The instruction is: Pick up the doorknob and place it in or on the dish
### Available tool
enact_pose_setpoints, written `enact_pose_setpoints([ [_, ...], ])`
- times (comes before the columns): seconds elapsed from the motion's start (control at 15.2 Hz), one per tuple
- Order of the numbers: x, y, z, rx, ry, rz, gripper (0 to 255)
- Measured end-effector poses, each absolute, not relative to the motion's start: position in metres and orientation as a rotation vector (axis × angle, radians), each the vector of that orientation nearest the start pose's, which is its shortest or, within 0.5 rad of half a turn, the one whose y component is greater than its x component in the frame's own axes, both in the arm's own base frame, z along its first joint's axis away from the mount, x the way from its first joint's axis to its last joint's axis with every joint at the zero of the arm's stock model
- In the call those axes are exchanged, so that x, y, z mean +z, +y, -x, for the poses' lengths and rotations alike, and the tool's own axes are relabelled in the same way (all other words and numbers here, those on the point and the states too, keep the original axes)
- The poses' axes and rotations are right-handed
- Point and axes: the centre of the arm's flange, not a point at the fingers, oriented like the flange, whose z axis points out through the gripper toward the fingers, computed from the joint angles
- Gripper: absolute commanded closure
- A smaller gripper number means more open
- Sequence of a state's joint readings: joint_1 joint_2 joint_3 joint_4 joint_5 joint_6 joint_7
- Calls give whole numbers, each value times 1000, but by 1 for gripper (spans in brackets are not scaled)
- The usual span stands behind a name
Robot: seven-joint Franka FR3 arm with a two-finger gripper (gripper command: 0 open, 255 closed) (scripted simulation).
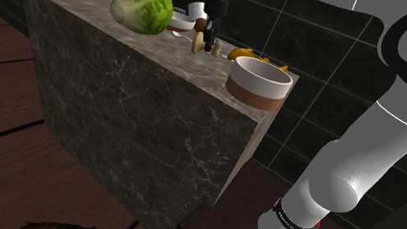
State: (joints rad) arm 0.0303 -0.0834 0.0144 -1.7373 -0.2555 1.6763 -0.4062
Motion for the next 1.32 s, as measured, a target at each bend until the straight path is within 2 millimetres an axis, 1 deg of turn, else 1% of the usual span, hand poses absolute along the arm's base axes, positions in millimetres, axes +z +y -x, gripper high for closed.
enact_pose_setpoints([
  [0.33,628,0,-537,41,-799,3301,255],
  [0.66,657,-1,-537,41,-799,3301,255],
  [1.32,710,0,-538,41,-800,3301,255],
])
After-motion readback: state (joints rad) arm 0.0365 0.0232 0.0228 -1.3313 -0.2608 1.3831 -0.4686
